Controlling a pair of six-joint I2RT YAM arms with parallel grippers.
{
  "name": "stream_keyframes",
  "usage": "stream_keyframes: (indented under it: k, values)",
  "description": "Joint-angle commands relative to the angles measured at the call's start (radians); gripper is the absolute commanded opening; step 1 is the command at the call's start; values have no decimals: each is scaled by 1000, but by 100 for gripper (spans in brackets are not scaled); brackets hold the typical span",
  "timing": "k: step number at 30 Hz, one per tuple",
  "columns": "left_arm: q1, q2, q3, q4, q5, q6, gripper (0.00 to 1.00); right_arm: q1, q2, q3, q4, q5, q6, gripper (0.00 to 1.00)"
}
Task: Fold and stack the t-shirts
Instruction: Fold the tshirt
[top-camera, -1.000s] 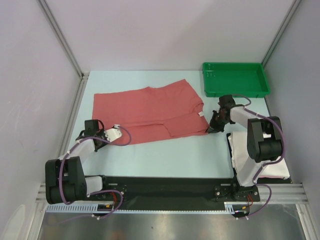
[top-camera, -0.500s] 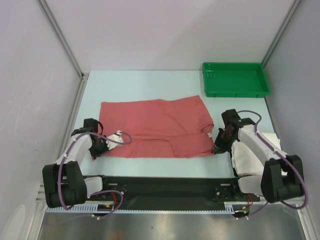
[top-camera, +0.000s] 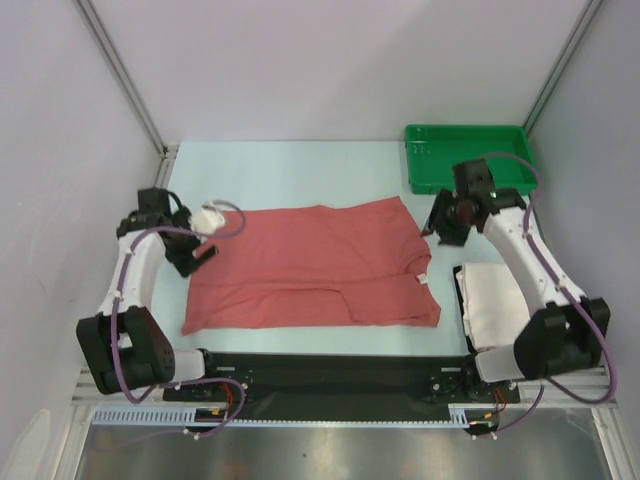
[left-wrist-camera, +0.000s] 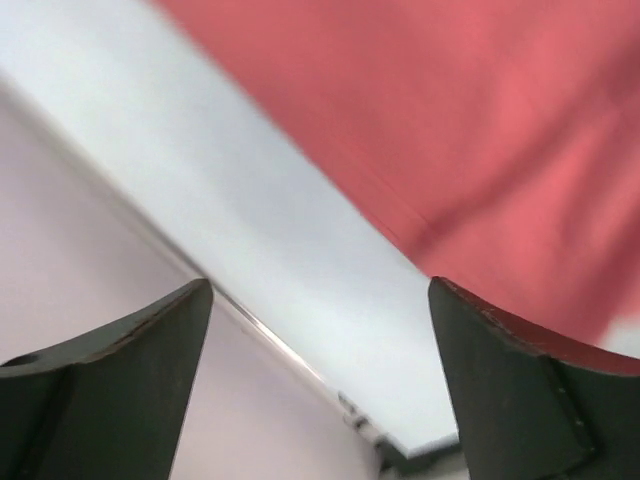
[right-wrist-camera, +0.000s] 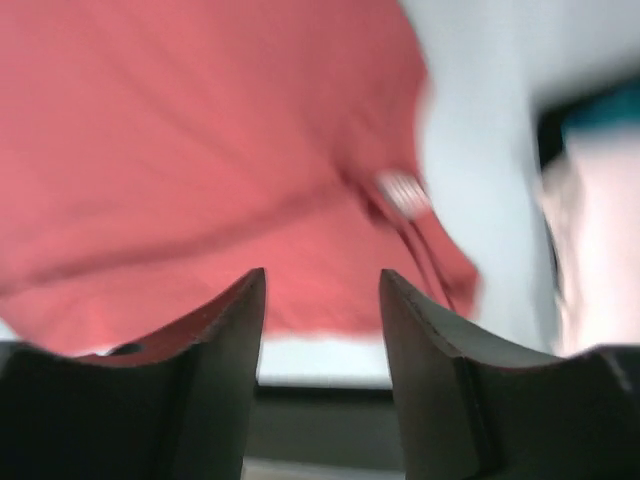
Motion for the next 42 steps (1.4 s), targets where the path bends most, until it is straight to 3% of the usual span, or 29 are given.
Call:
stream_keyframes:
  k: [1, 2, 3, 6, 8, 12, 16, 23, 28, 32, 35, 37, 38, 42]
  values:
    - [53, 98, 168, 220, 107, -422, 92, -10, 218, 217, 165, -33, -141, 47]
    - [54, 131, 196, 245, 91, -495, 87, -10, 271, 263, 170, -30, -160, 37]
    - [54, 196, 246, 280, 73, -558, 74, -10, 321, 320, 182, -24, -190, 33]
    - [56, 311, 317, 335, 38, -750, 67, -10, 536, 528, 191, -24, -230, 33]
    - [54, 367, 348, 357, 39, -843, 70, -8, 692, 704, 174, -14, -251, 41]
    - [56, 502, 456, 388, 40, -932, 78, 1, 922, 996, 84, 17, -265, 46]
    - [54, 641, 536, 391, 50, -1003, 83, 1, 1087, 1179, 27, 19, -280, 48]
    - [51, 787, 645, 377, 68, -1054, 86, 7, 1150, 1153, 47, -1, -277, 52]
    - [34, 840, 659, 362, 74, -1068, 79, 13, 1187, 1143, 33, -14, -280, 52]
    - [31, 872, 662, 388, 76, -1083, 77, 10, 1182, 1127, 30, -37, -276, 38]
    - [28, 912, 711, 382, 96, -1104, 75, 10, 1167, 1100, 39, -47, -270, 36]
    - [28, 932, 728, 385, 116, -1109, 70, 8, 1159, 1087, 44, -63, -267, 31]
    - [28, 936, 734, 395, 122, -1109, 68, 8, 1156, 1080, 47, -69, -264, 23]
    - [28, 949, 750, 363, 201, -1062, 47, 4, 1126, 1051, 50, -118, -241, 10]
